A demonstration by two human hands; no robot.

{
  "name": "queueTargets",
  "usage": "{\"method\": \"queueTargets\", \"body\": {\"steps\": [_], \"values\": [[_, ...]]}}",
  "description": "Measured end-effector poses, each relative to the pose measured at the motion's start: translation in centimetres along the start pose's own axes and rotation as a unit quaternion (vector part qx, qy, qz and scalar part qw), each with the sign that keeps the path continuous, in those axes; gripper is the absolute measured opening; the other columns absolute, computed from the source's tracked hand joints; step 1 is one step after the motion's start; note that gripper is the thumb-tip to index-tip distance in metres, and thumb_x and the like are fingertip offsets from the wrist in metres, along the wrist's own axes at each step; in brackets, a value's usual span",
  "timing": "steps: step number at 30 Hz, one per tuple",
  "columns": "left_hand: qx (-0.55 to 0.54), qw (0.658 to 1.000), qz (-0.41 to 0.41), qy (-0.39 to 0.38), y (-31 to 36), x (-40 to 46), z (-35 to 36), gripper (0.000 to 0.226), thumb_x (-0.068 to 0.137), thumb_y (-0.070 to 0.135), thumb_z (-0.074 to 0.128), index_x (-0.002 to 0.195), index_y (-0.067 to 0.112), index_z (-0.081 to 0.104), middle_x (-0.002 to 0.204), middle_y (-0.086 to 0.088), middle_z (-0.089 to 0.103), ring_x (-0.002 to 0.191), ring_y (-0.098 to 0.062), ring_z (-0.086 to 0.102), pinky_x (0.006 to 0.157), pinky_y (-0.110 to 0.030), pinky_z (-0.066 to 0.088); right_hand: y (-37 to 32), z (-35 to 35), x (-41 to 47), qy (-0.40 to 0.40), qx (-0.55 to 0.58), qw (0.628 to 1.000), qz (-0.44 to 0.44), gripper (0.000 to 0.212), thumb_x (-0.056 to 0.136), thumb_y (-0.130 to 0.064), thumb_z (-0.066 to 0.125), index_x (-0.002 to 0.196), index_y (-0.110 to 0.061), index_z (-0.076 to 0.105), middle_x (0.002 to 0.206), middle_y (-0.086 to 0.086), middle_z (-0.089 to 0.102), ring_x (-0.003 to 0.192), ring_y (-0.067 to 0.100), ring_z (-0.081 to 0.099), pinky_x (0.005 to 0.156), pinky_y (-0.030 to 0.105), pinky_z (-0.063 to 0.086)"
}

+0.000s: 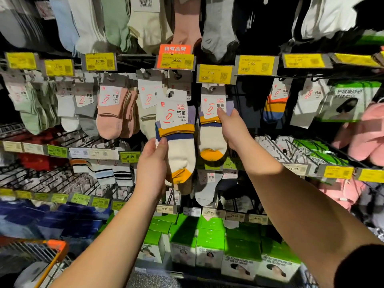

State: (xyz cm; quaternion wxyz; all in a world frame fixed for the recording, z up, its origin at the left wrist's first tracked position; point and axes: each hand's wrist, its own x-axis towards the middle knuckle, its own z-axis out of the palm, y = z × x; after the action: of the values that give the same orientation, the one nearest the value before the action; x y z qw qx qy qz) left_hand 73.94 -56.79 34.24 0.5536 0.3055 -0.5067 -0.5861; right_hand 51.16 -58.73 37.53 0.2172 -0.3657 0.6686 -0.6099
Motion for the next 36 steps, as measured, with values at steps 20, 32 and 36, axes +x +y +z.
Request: {"method": "queueTargets", "body": {"steps": [20, 32, 36], "values": [[0.015, 1.0, -0.016, -0.017, 0.3, 0.2, 0.4, 0.018, 0.105, 0.021, 0.049, 0.109, 0.016, 0.066, 0.109, -0.01, 0.075, 0.106, -0.028, 0.071, 0.095, -0.048, 0.053, -0.5, 0.2, 4.1, 0.014, -0.34, 0.94, 0.027, 0.07, 0.102, -0.06, 0.017, 0.149, -0.009, 0.03, 0.138, 0.016, 0.051, 0.119, 0.039, 0.054, 0.076, 0.04, 0.038], [0.005, 0.999, -0.022, -0.038, -1.1, 0.4, 0.9, 0.018, 0.105, 0.019, 0.048, 0.109, 0.018, 0.066, 0.111, -0.005, 0.075, 0.107, -0.021, 0.07, 0.091, -0.033, 0.053, 2.3, -2.1, -4.5, 0.036, -0.109, 0.993, 0.015, 0.045, 0.104, -0.053, 0.033, 0.112, -0.011, 0.049, 0.091, 0.003, 0.059, 0.082, 0.021, 0.056, 0.06, 0.03, 0.036], [-0.019, 0.998, -0.027, -0.048, -1.4, 0.4, 1.8, 0.018, 0.105, 0.015, 0.047, 0.107, 0.012, 0.064, 0.1, -0.002, 0.077, 0.093, -0.012, 0.073, 0.073, -0.021, 0.055, 4.4, -0.8, -7.2, -0.044, -0.078, 0.996, -0.006, 0.037, 0.106, -0.049, 0.033, 0.098, -0.02, 0.056, 0.085, -0.005, 0.055, 0.076, 0.012, 0.051, 0.068, 0.032, 0.038]]}}
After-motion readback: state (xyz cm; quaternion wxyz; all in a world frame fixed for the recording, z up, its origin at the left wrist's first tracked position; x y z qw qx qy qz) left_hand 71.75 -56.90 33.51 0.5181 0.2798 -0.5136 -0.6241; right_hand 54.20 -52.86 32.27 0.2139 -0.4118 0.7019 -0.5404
